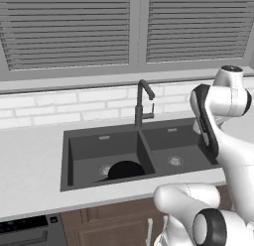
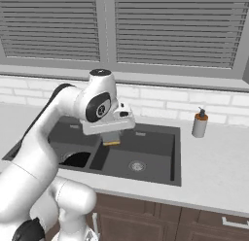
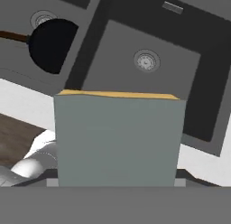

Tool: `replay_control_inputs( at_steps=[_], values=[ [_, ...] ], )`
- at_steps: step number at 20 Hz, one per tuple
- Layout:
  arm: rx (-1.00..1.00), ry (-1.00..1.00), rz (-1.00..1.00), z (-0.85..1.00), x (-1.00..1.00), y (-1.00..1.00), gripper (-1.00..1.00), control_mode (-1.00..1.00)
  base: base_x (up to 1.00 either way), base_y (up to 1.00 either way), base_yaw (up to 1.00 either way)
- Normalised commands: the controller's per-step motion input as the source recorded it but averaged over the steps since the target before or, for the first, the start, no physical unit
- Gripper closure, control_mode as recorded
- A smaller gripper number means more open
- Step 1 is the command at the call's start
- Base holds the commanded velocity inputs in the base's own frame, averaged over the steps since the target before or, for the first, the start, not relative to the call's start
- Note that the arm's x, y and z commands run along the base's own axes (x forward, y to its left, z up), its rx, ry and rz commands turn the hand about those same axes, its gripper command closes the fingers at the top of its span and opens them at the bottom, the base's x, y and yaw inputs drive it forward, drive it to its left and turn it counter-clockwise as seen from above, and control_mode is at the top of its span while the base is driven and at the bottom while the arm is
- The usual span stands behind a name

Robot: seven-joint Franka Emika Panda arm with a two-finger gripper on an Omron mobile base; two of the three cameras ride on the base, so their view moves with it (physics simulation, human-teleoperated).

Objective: Pick the pan and sponge and place them into the sink. Then turn on the water.

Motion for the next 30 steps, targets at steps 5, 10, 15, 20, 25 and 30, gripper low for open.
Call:
replay_control_inputs(
  at_steps=[5, 10, 15, 20, 25, 30],
  values=[
    [0.0, 0.02, 0.28, 0.24, 0.0, 1.0, 1.0, -1.0, 0.0, 0.0, 0.0],
    [-0.03, 0.03, 0.27, 0.0, 0.0, 1.0, 1.0, -1.0, 0.0, 0.0, 0.0],
    [-0.16, 0.0, 0.11, -0.33, 0.07, 1.0, 1.0, -1.0, 0.0, 0.0, 0.0],
    [-0.11, 0.08, 0.01, -0.45, 0.34, 1.0, 1.0, -1.0, 0.0, 0.0, 0.0],
    [-0.03, 0.21, 0.0, -0.51, 0.75, 0.99, 1.0, -1.0, 0.0, 0.0, 0.0],
    [-0.01, 0.21, 0.0, -0.5, 0.84, 0.82, 1.0, -1.0, 0.0, 0.0, 0.0]
  ],
)
